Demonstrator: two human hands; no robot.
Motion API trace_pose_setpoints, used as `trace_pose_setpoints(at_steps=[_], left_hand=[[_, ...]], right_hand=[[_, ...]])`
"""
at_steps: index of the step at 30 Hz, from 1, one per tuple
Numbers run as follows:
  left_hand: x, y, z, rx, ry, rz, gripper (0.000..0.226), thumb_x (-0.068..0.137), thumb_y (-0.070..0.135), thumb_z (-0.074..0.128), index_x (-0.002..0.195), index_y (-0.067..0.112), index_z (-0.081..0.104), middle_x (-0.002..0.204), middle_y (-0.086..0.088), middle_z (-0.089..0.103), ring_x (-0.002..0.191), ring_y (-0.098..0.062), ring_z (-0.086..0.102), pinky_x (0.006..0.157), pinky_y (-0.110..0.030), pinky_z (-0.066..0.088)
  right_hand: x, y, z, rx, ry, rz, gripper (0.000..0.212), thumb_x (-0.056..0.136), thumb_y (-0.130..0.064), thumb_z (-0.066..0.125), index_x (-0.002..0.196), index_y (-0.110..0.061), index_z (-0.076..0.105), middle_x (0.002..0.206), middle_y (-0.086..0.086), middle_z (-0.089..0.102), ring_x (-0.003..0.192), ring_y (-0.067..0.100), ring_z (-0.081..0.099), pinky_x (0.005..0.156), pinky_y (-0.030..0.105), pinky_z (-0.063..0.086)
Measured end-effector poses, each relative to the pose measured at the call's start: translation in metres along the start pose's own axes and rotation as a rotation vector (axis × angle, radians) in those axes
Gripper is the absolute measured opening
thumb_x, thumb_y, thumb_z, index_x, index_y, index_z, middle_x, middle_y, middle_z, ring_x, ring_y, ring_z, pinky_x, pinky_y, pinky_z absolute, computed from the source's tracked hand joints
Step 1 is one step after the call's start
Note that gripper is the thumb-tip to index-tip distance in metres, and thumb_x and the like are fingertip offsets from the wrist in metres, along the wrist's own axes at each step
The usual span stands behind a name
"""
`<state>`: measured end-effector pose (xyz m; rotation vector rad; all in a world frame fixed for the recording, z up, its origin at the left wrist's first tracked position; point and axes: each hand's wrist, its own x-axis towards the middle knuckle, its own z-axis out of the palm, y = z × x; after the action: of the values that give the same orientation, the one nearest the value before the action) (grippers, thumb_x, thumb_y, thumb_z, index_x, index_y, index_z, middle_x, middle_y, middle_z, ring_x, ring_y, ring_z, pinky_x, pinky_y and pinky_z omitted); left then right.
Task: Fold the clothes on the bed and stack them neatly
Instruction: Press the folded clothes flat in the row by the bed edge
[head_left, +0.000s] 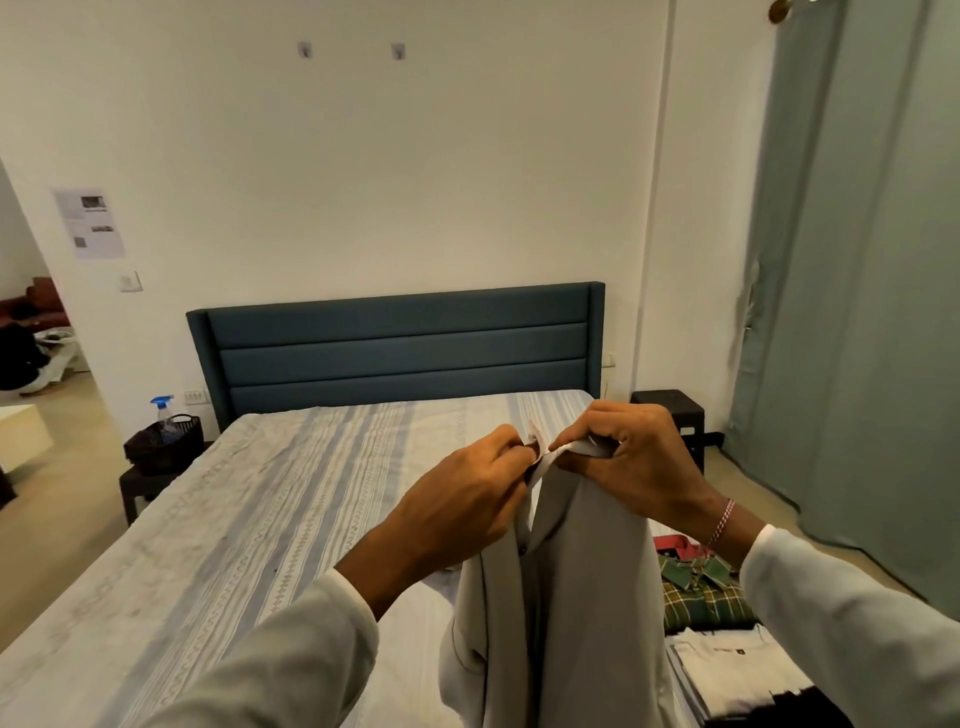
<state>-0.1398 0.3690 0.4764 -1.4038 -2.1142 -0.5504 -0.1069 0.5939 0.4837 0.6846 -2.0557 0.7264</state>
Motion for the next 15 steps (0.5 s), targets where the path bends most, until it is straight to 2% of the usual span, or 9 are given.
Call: trace_pose_setpoints(at_steps=[3,6,9,12,15], left_hand=[[-0.0018,0.0003,-0.0036,-0.017,-0.024,-0.006,0.039,0.101,0.034,0.04,0.106,0.006,0.067,0.099,-0.009,0.064,0.069,-0.009,0.054,0.065,-0.005,0.041],[-0.0046,0.0005,-0.0054,-0.027,-0.049,-0.037,0.05,0.102,0.039,0.029,0.112,0.005,0.065,0.104,-0.01,0.062,0.074,-0.01,0.054,0.067,-0.007,0.041],[-0.0081,0.0021,-0.0077,-0.043,-0.051,-0.057,0.056,0.1,0.043,0.024,0.113,0.006,0.064,0.101,-0.006,0.06,0.073,-0.008,0.052,0.067,-0.007,0.037],[-0.0086,0.003,-0.0095,-0.039,-0.038,-0.055,0.053,0.099,0.05,0.032,0.109,0.009,0.064,0.092,0.002,0.055,0.066,-0.006,0.048,0.061,-0.01,0.037],[-0.0082,-0.0016,-0.0084,0.003,-0.052,0.011,0.047,0.098,0.051,0.046,0.114,0.01,0.065,0.095,-0.005,0.066,0.071,-0.007,0.052,0.065,-0.01,0.043]], right_hand=[[-0.0034,0.0002,0.0001,0.003,0.006,0.01,0.065,0.088,-0.07,0.053,0.09,-0.01,0.078,0.082,-0.002,0.07,0.069,-0.003,0.059,0.07,0.003,0.05],[-0.005,0.0009,0.0,0.002,0.02,-0.004,0.06,0.089,-0.067,0.056,0.091,-0.011,0.077,0.083,-0.009,0.066,0.07,-0.003,0.058,0.068,0.004,0.049],[-0.0076,0.0057,0.0003,-0.002,0.008,-0.015,0.056,0.089,-0.064,0.058,0.091,-0.012,0.077,0.083,-0.004,0.069,0.071,0.002,0.061,0.068,0.008,0.052],[-0.0081,0.008,0.0,-0.024,-0.014,-0.024,0.049,0.09,-0.061,0.059,0.092,-0.014,0.076,0.085,-0.013,0.063,0.071,0.0,0.06,0.068,0.008,0.052],[-0.0063,0.0057,-0.0031,-0.096,-0.038,-0.049,0.04,0.09,-0.056,0.064,0.09,-0.018,0.076,0.083,-0.021,0.056,0.065,-0.007,0.054,0.063,0.003,0.045]])
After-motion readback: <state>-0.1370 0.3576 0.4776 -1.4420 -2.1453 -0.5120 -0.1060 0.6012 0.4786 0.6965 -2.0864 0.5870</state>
